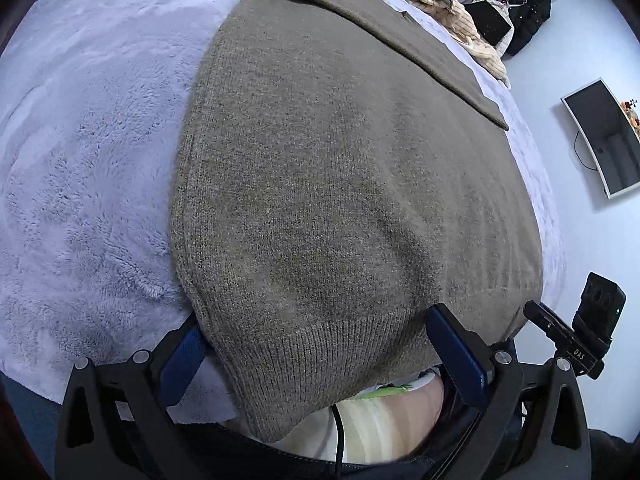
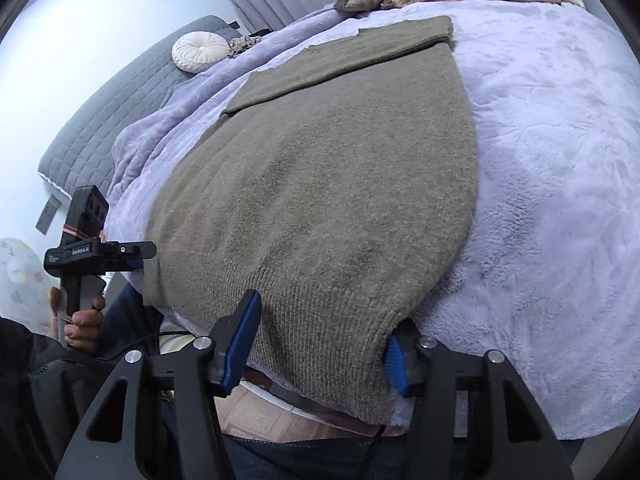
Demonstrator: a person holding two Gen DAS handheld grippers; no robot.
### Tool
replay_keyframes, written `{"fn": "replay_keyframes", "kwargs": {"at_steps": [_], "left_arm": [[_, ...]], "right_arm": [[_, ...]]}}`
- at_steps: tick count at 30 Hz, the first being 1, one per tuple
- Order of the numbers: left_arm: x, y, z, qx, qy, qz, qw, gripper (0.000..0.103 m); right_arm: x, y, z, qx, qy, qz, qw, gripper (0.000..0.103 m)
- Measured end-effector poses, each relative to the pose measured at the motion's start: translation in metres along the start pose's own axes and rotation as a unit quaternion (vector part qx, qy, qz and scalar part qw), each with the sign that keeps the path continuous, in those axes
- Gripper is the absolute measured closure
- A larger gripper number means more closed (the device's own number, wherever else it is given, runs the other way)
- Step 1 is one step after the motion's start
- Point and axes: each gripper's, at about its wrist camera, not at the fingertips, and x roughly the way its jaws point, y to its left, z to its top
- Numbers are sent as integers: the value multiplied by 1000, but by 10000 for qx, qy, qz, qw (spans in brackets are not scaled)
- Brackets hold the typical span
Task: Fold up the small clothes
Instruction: 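Close both tools on the ribbed hem of the olive sweater, then lift the gripped hem with both tools and fold it toward the collar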
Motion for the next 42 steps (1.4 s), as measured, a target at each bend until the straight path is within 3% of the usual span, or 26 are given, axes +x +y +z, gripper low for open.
{"fn": "replay_keyframes", "kwargs": {"at_steps": [5, 6, 7, 8, 9, 10, 13, 18, 25, 35, 42], "left_arm": [[3, 0, 5, -3, -12, 39, 10000, 1], [2, -5, 4, 90, -25, 207, 9997, 14], [-2, -10, 1, 235, -90, 405, 9989, 26], [-5, -16, 0, 386, -134, 504, 9979, 55], [-10, -21, -2, 508, -134, 427, 9977, 89], [-14, -26, -2, 582, -111, 349, 9976, 92], [-28, -34, -1, 675, -301, 489, 9961, 92], [-60, -37, 9, 611, -730, 174, 9953, 92], [-90, -43, 35, 453, -1342, 31, 9899, 92], [-99, -46, 80, 196, -1616, 104, 9866, 92], [-101, -50, 96, 173, -1717, 191, 9848, 92]], "right_arm": [[0, -15, -5, 415, -59, 240, 9988, 46], [4, -15, -3, 492, -64, 281, 9984, 46], [6, -12, 0, 469, -42, 269, 9985, 57], [7, -5, 3, 316, 5, 201, 9993, 88], [9, 1, 7, 175, 116, 203, 9996, 92], [9, 7, 10, 126, 169, 230, 9995, 92], [-2, 20, 18, -51, 39, 230, 9997, 92], [-38, 27, 32, 42, -453, 408, 9981, 92], [-59, 37, 54, 126, -900, 443, 9949, 92], [-59, 49, 100, 177, -1239, -325, 9916, 92], [-57, 51, 119, 153, -1324, -530, 9897, 92]]}}
